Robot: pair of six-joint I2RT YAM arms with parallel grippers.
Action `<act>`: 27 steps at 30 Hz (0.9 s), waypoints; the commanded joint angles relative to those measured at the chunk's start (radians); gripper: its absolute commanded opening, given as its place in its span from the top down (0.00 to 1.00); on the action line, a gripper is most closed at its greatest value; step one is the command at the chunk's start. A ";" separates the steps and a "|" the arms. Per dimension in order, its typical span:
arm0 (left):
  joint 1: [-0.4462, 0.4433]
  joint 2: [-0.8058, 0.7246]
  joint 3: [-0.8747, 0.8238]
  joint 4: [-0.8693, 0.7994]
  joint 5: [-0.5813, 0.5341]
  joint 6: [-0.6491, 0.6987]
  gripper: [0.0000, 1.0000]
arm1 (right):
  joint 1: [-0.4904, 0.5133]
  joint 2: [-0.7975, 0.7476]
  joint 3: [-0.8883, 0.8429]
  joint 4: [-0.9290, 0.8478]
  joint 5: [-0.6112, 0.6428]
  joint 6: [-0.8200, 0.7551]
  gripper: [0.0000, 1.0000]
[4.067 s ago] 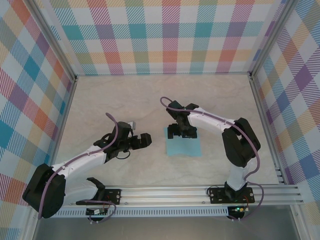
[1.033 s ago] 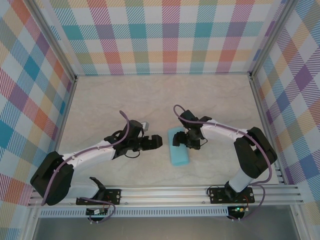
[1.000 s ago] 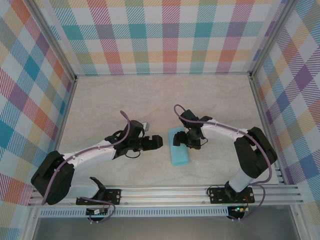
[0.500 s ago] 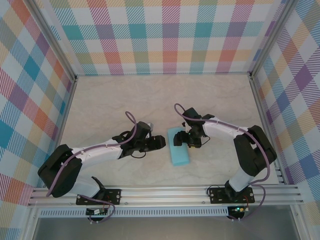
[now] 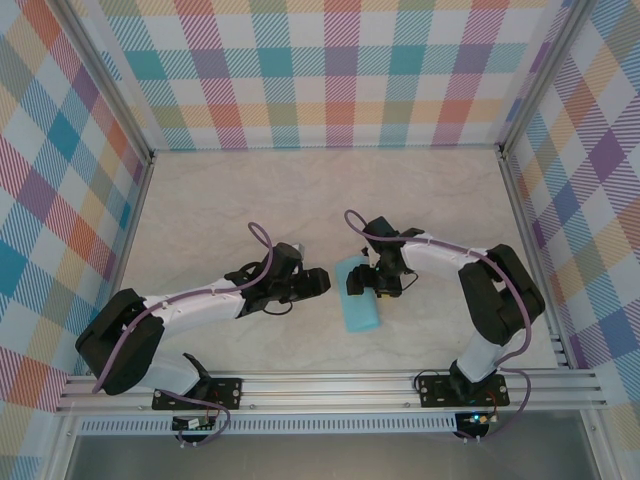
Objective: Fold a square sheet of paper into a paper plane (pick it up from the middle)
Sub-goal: Fold the square sheet of paper in half at the center of the table, then hold the square sheet of paper at the center of the table.
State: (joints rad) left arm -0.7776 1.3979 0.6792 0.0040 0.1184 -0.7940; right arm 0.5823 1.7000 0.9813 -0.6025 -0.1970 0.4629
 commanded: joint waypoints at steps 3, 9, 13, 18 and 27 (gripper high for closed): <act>-0.014 -0.008 0.006 0.019 -0.007 -0.004 0.31 | -0.002 0.039 0.011 0.029 -0.018 -0.004 0.23; -0.017 0.007 0.011 0.023 0.004 -0.002 0.31 | -0.003 0.058 0.005 0.039 -0.025 0.004 0.23; -0.019 0.011 0.012 0.026 0.007 -0.001 0.31 | -0.002 0.034 0.001 0.045 -0.045 0.008 0.22; -0.020 0.021 0.019 0.029 0.012 0.001 0.31 | -0.002 0.027 0.008 0.026 -0.028 -0.008 0.20; -0.027 0.039 0.033 0.029 0.013 -0.001 0.33 | -0.002 0.085 0.010 0.017 0.003 -0.008 0.21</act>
State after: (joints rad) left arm -0.7872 1.4281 0.6823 0.0074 0.1219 -0.7937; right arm 0.5766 1.7229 1.0000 -0.6197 -0.2035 0.4698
